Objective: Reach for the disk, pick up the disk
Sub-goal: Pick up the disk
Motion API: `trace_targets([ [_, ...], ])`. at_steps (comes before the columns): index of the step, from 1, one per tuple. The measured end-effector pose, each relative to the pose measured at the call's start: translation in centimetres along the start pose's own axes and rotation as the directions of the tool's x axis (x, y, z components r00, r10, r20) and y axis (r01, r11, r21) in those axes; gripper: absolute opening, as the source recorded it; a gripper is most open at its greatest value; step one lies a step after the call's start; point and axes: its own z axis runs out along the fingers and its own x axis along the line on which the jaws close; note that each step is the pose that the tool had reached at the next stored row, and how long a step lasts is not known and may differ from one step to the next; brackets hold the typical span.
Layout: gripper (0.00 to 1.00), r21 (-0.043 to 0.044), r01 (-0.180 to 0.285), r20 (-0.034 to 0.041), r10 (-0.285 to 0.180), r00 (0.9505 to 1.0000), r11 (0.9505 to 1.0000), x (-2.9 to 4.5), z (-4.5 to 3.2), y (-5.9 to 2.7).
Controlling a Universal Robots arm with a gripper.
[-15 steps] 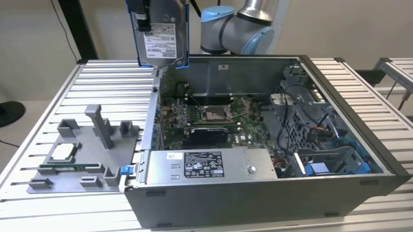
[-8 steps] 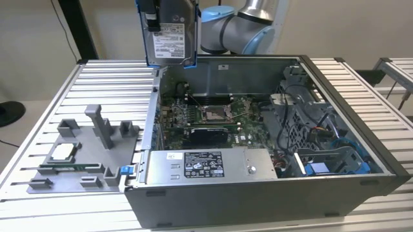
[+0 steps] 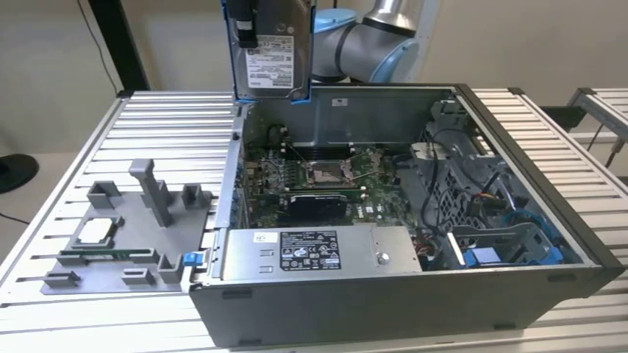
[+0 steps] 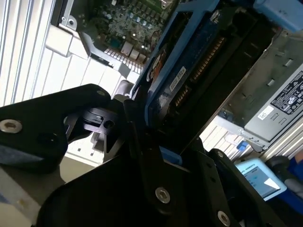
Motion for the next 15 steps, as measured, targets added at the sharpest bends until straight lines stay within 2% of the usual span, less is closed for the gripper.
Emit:
trace_targets([
  [15, 0.0, -0.0001, 0.0, 0.0001, 0.0, 1.0, 1.0, -0.22, 0.03, -3.1],
])
